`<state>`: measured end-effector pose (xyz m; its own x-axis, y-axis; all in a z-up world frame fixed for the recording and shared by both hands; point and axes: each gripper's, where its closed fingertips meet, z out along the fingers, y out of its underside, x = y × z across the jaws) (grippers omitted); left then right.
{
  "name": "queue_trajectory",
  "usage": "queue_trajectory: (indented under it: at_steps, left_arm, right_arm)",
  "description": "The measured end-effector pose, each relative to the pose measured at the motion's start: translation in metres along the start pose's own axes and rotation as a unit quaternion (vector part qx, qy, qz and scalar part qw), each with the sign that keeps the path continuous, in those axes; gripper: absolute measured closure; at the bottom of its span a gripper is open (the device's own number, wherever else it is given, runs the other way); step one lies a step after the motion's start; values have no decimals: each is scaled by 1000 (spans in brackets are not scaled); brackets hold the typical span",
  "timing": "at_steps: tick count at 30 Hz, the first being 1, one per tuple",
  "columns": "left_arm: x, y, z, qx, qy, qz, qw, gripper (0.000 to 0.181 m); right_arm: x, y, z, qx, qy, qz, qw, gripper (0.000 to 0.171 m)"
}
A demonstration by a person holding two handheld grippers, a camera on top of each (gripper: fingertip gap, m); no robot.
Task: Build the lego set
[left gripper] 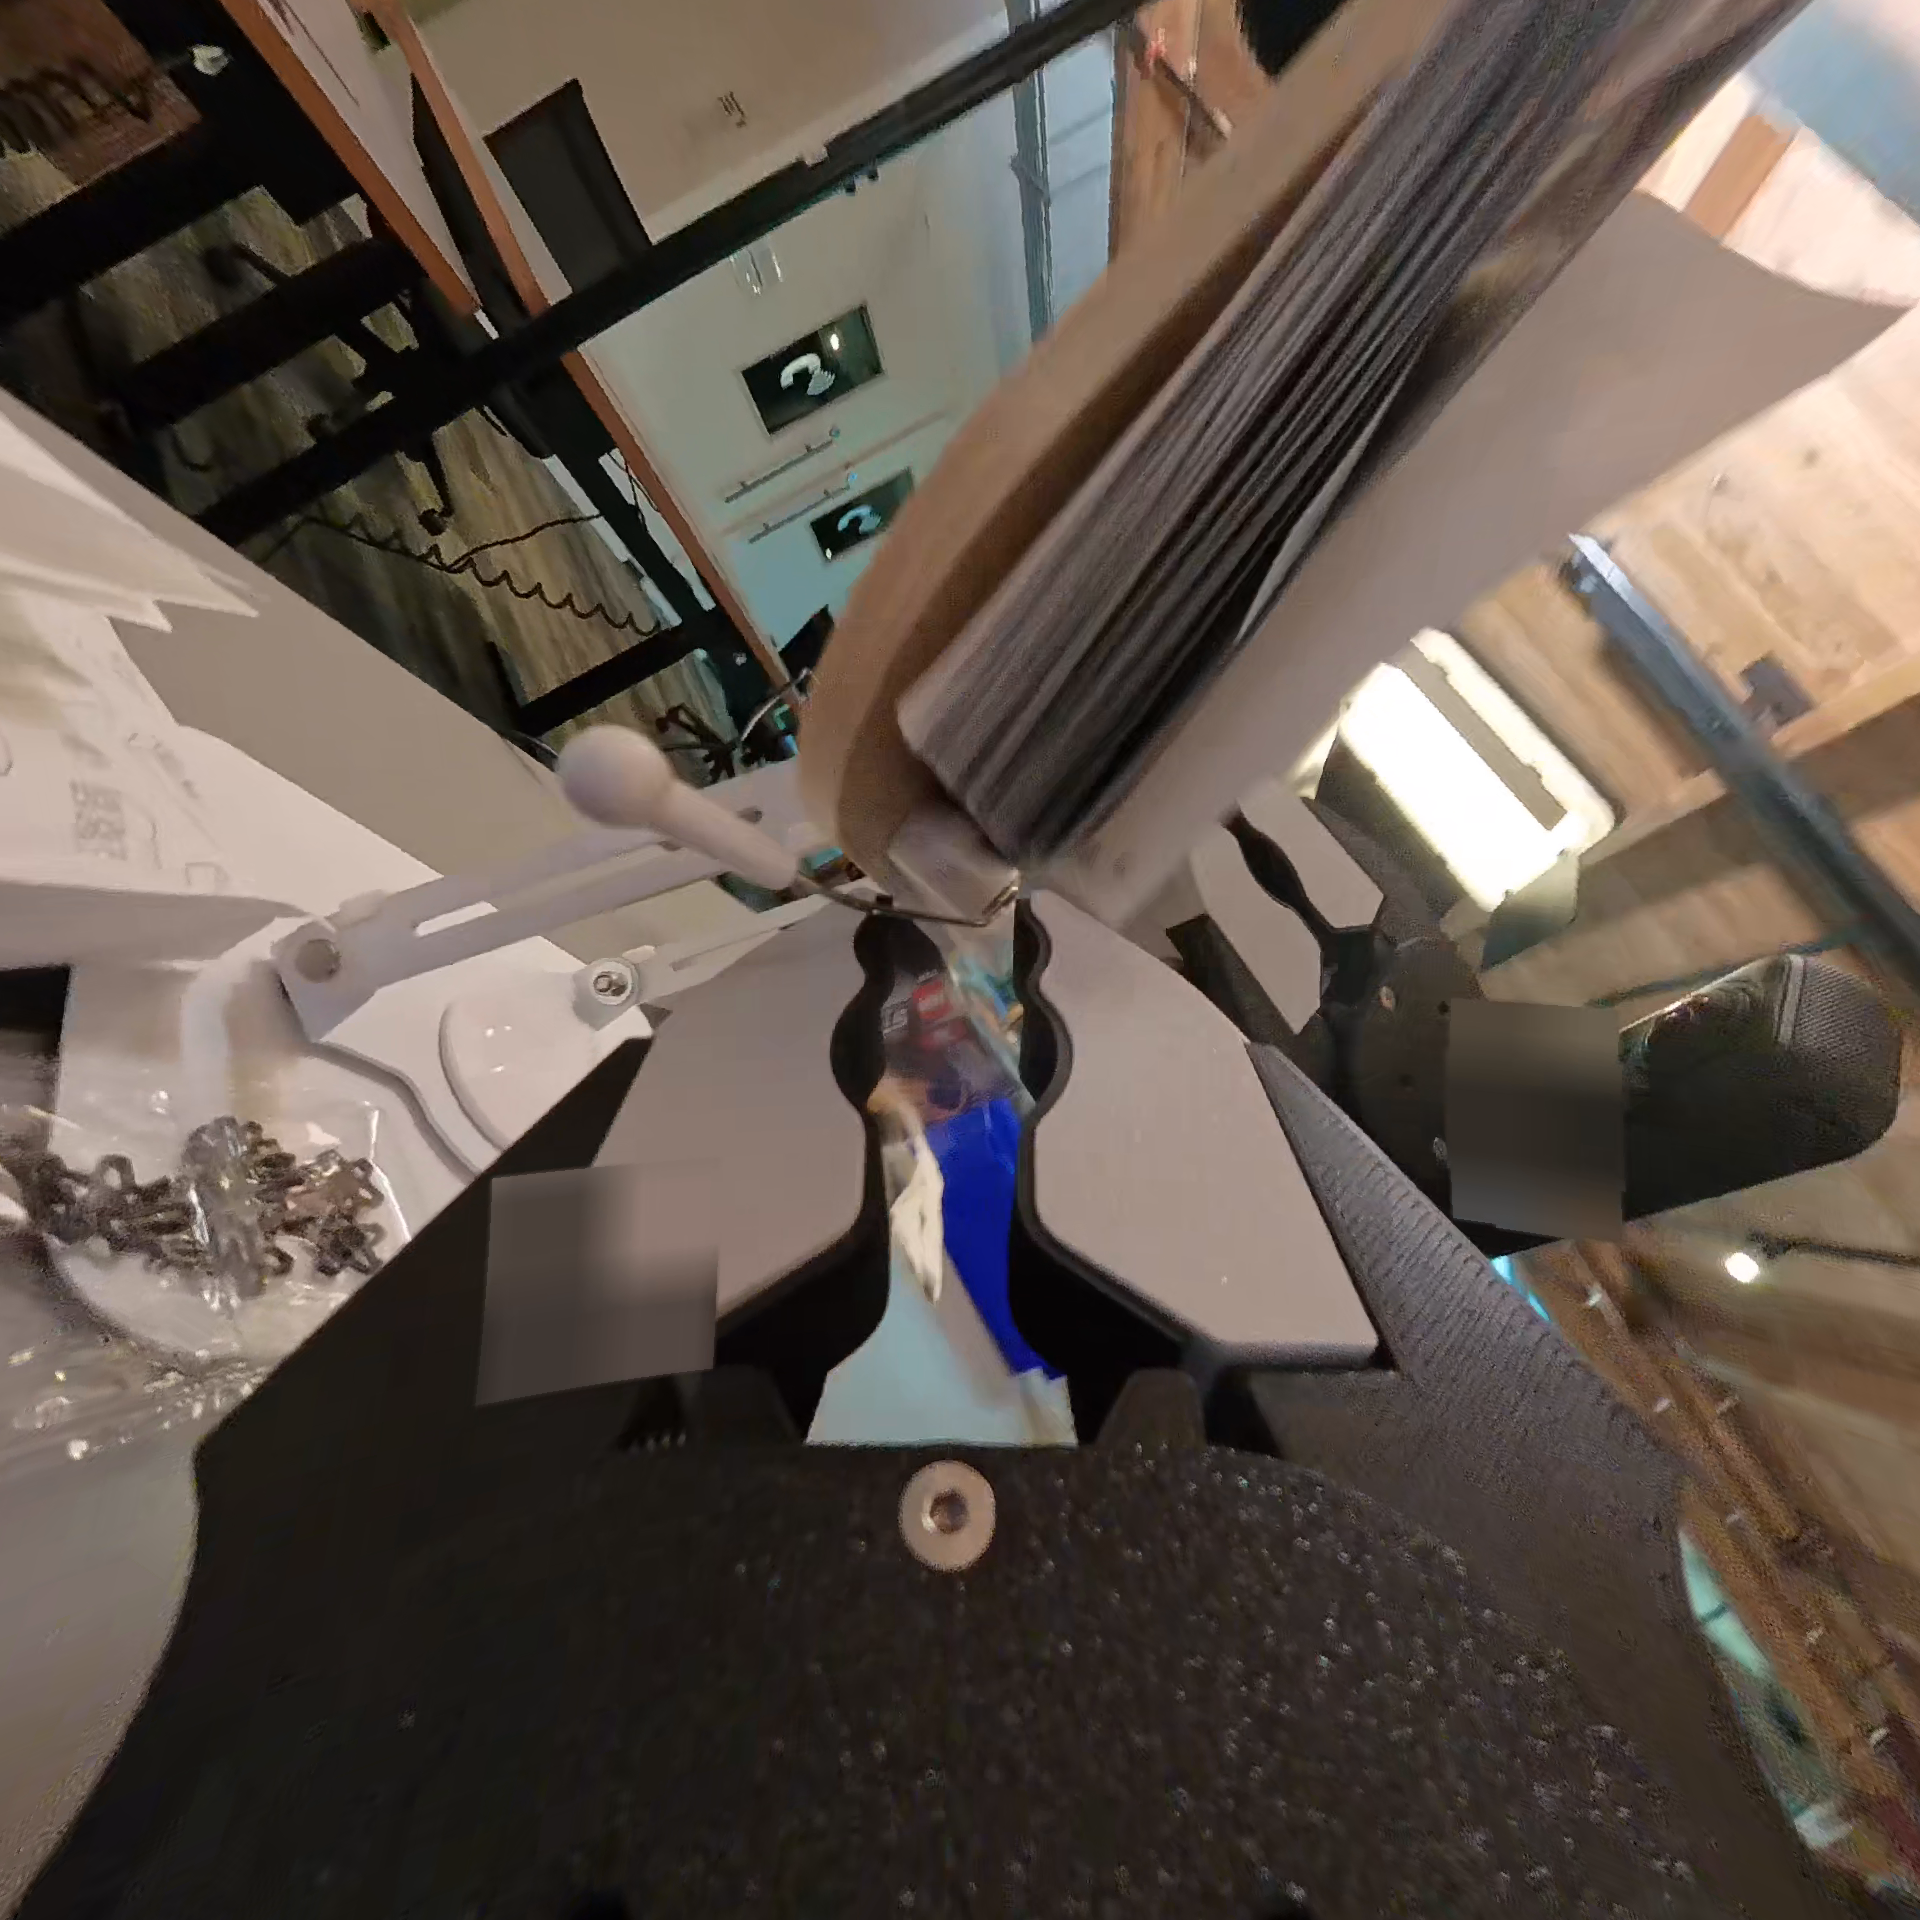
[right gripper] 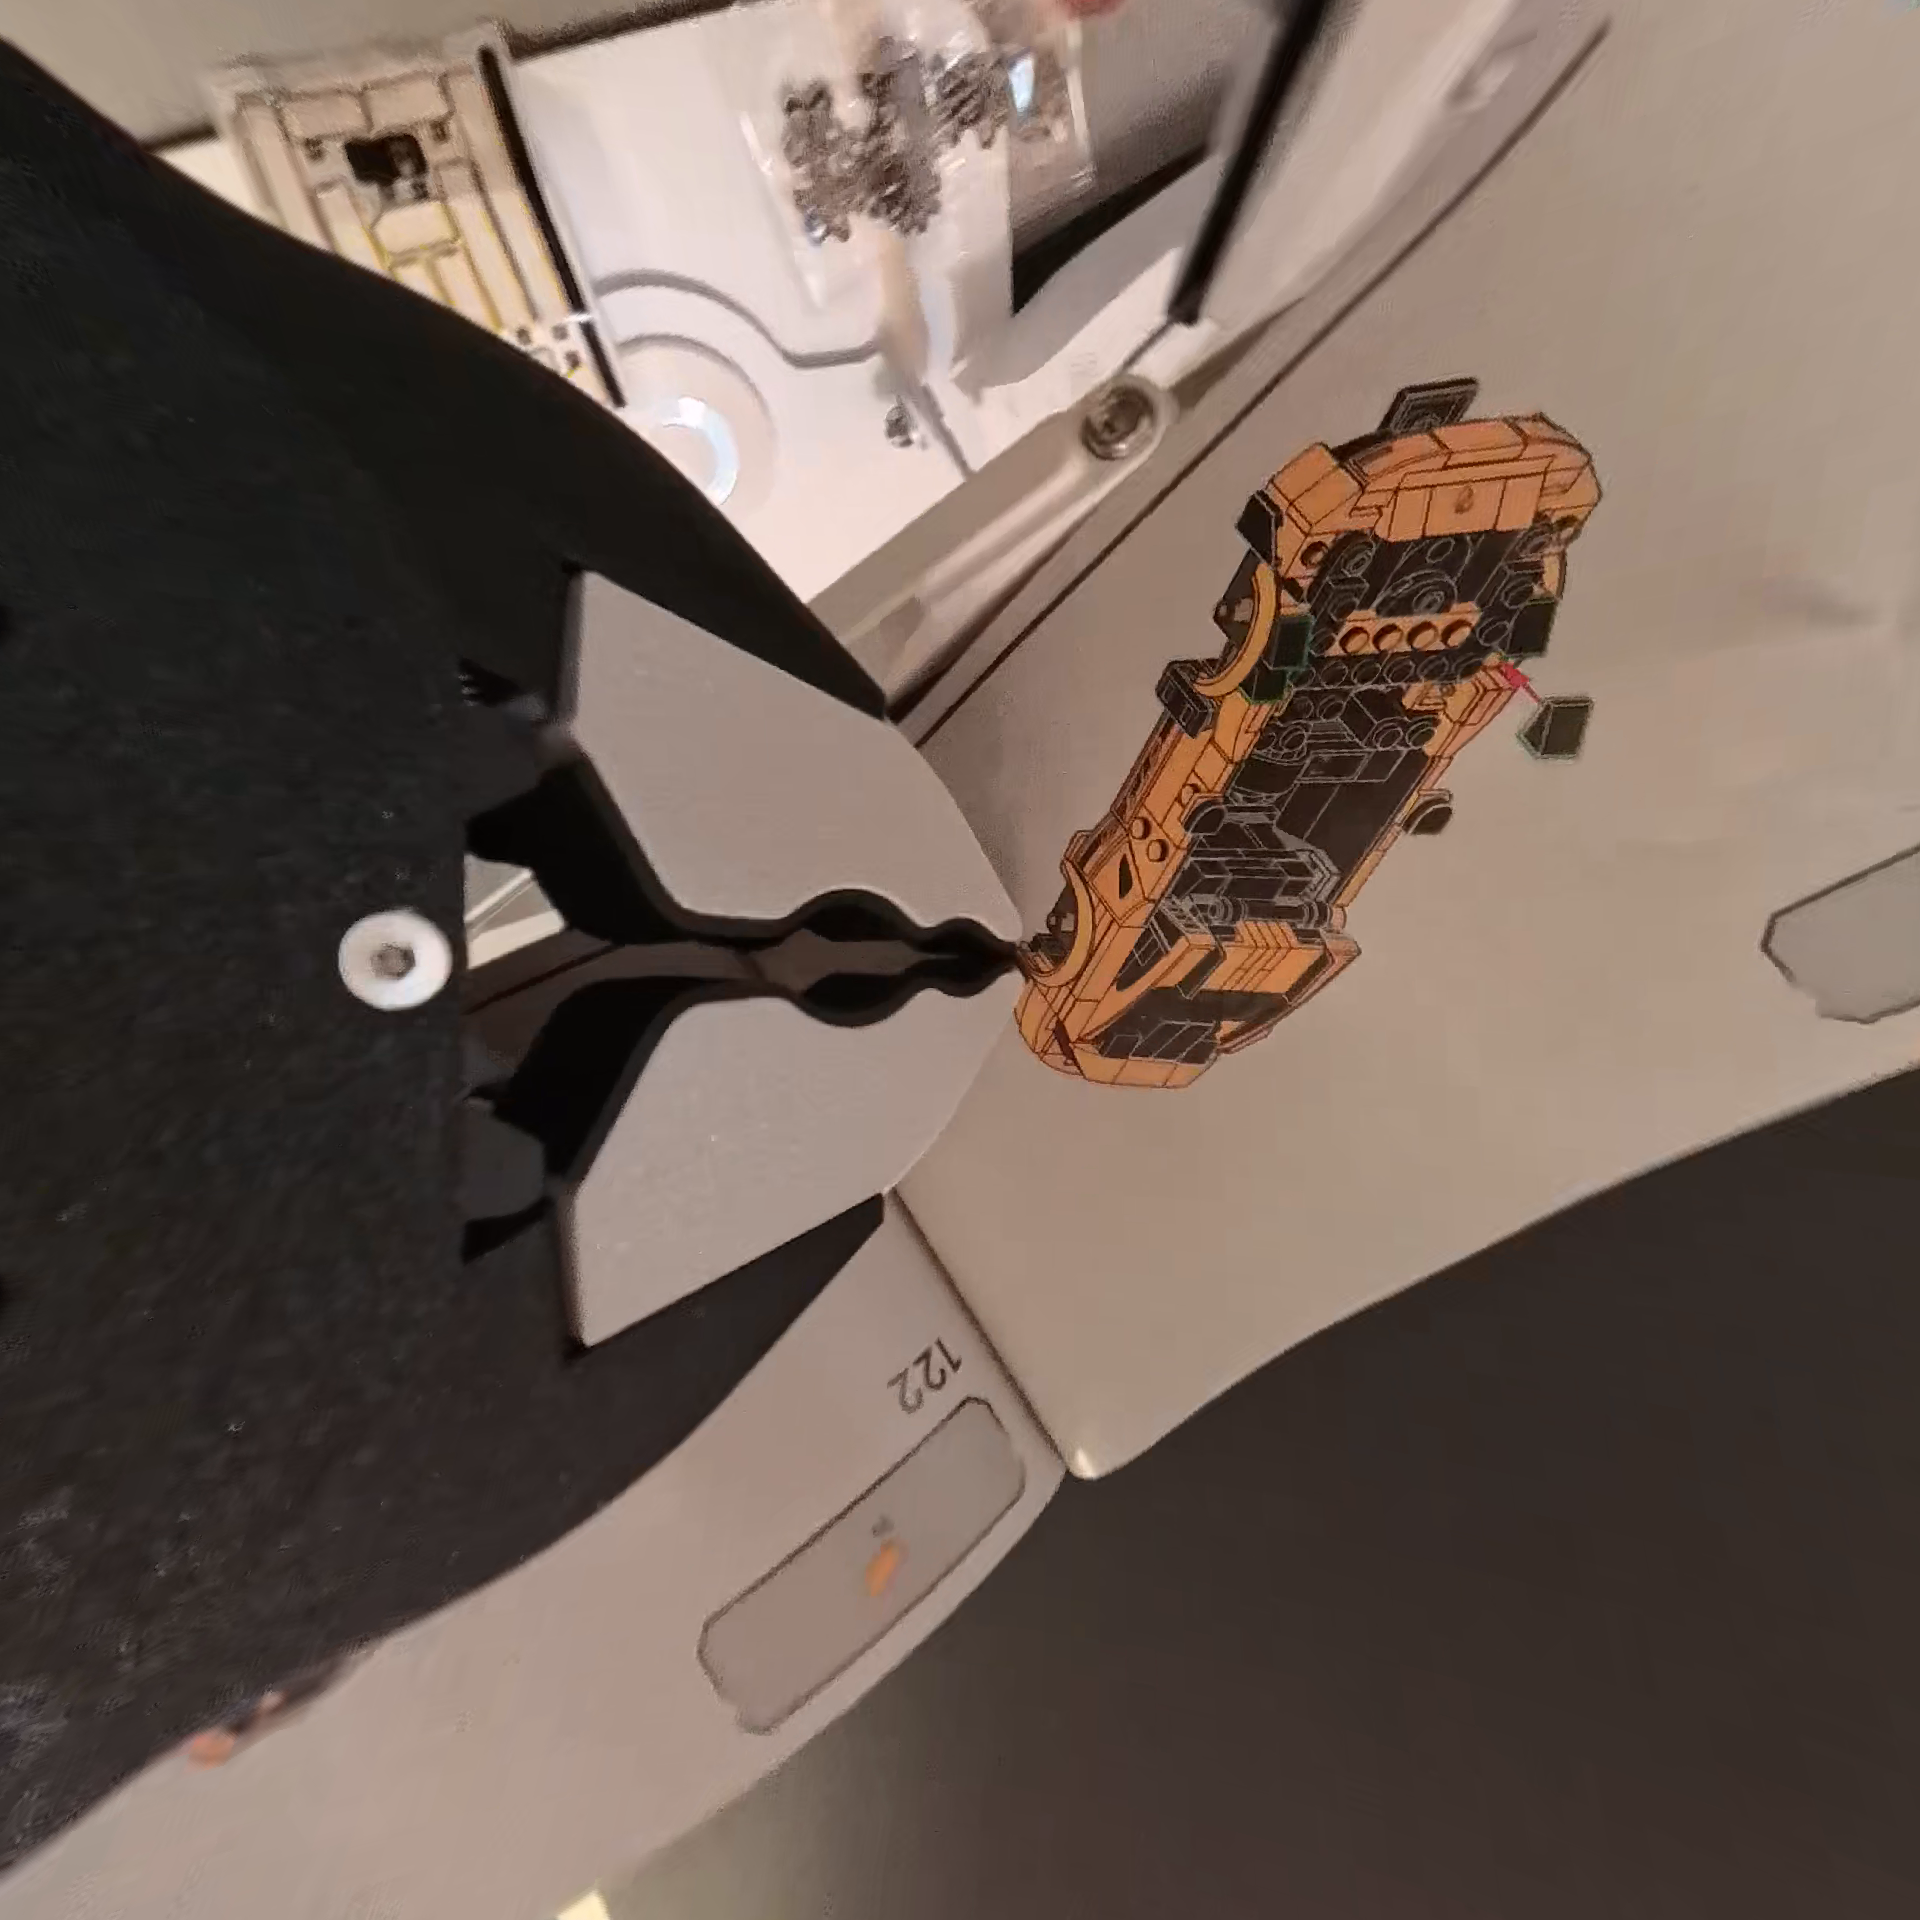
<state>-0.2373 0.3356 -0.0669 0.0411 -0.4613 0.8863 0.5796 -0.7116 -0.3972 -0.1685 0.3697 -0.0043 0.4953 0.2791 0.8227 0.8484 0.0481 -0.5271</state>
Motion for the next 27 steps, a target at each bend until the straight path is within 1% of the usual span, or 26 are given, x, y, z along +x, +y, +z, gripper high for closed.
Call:
queue_trajectory:
  at_steps: [4, 6, 7, 8, 11, 13, 17, 20, 22, 27]
  left_arm:
    - [-10, -4, 0, 36, 10, -51, 998, 160]
    - [-9, -10, 0, 67, 23, -68, 995, 166]
    - [-11, -11, -1, 72, 18, -70, 995, 168]
    - [-13, -10, -1, 72, 9, -63, 995, 173]
    - [-12, -9, -5, 88, -2, -47, 995, 175]
    - [-2, -12, -8, 112, -2, -37, 993, 181]
    - [5, -9, -11, 127, -45, -10, 991, 181]
    - [7, -9, -12, 136, -87, 46, 986, 181]
    - [11, -10, -11, 142, -99, 58, 983, 181]
    - [23, -13, -7, 153, -165, 197, 954, 181]
  right_arm:
    - [4, -3, 2, -2, 20, 21, 1000, 171]
    - [3, -4, 1, -2, 29, 20, 999, 171]
    - [3, -5, 0, 0, 33, 19, 999, 171]
    - [2, -5, 0, 2, 35, 19, 999, 171]
    - [-2, -5, -2, 5, 18, 42, 999, 171]
    - [-8, -4, -3, -4, 6, 42, 999, 171]
    - [-17, -2, -4, -25, -21, 53, 998, 171]
    - [-18, -4, -4, -22, -40, 90, 995, 171]
    - [-19, -5, -3, -17, -50, 127, 991, 170]
    - [-20, -7, -3, -13, -47, 158, 986, 171]
